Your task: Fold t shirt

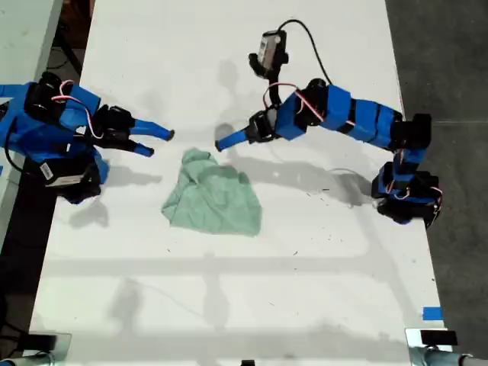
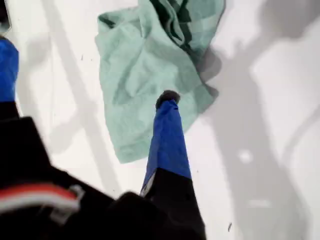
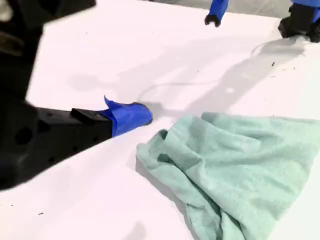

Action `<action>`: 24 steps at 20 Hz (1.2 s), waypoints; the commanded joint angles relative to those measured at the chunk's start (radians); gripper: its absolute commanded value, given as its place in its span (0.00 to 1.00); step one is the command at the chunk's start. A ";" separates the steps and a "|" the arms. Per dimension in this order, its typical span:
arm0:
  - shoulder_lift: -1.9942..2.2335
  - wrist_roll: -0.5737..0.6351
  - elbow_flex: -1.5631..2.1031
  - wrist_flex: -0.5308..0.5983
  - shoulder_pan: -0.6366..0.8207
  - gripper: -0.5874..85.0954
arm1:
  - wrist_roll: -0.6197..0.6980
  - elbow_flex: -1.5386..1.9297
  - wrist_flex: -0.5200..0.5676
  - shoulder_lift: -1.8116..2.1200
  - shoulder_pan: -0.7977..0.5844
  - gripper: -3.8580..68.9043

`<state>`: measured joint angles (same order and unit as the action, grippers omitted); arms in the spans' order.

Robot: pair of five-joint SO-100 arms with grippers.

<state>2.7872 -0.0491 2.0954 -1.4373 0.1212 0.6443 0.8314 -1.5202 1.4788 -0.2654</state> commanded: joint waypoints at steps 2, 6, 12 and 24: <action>0.117 0.026 -0.021 -0.029 0.035 0.25 | -0.021 0.080 -0.202 0.258 -0.089 0.07; 0.518 0.020 0.120 -0.002 0.028 0.06 | -0.094 0.486 -0.225 0.770 -0.018 0.05; 0.811 0.000 0.554 0.215 -0.100 0.01 | -0.402 1.279 -0.196 1.612 0.229 0.06; 0.799 0.129 1.197 0.428 -0.166 0.14 | -0.592 2.111 -0.003 2.025 0.561 0.18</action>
<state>3.5880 -0.1058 3.2520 -0.9879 -0.0828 0.0675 2.8517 -1.5509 3.5051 0.2915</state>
